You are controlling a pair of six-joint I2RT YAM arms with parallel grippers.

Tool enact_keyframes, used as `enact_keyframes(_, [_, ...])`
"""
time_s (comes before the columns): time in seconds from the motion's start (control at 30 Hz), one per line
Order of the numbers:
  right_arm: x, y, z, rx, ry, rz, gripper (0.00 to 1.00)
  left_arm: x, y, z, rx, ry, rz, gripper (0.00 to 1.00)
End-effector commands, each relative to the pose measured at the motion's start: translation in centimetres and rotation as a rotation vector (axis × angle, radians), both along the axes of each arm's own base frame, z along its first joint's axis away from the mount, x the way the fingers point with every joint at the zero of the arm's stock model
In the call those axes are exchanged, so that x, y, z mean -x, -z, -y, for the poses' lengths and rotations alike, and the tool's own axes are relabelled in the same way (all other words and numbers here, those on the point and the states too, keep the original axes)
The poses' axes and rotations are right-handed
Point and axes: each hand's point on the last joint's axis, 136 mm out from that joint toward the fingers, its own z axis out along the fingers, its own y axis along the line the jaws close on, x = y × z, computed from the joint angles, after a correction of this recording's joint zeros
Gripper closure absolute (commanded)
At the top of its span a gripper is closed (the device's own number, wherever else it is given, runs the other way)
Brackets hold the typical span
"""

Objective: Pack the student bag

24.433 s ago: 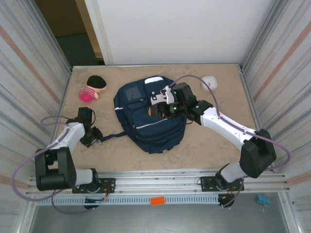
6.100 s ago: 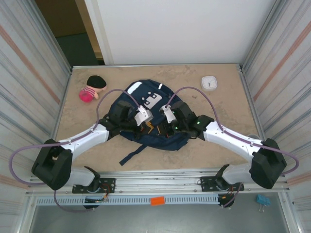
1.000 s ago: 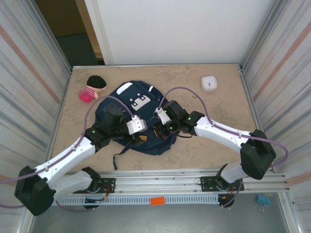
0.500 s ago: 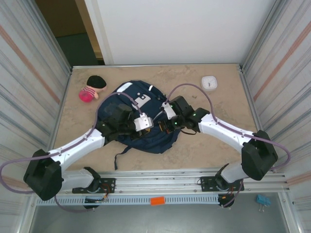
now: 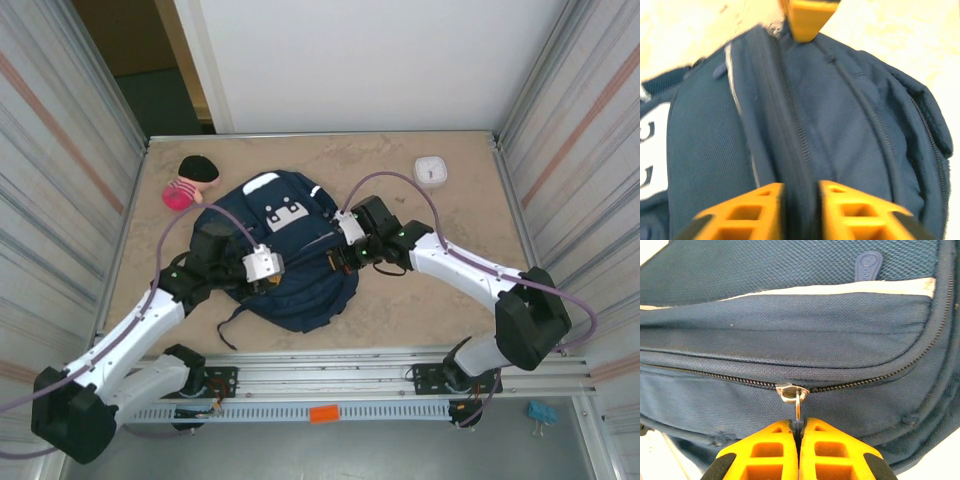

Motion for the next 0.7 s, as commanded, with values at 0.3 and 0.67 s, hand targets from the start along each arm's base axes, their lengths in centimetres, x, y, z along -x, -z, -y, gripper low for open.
enact_keyframes(0.3, [1.1,-1.4,-1.1,0.001,-0.033,0.07,1.0,-1.6,-2.2,5.3,0.063,-0.093,0.003,0.28])
enact_keyframes(0.67, [1.0,-2.0,-0.5,-0.017,-0.017,0.08,1.0,-3.1,1.1,8.2,-0.045,-0.071,-0.051,0.75])
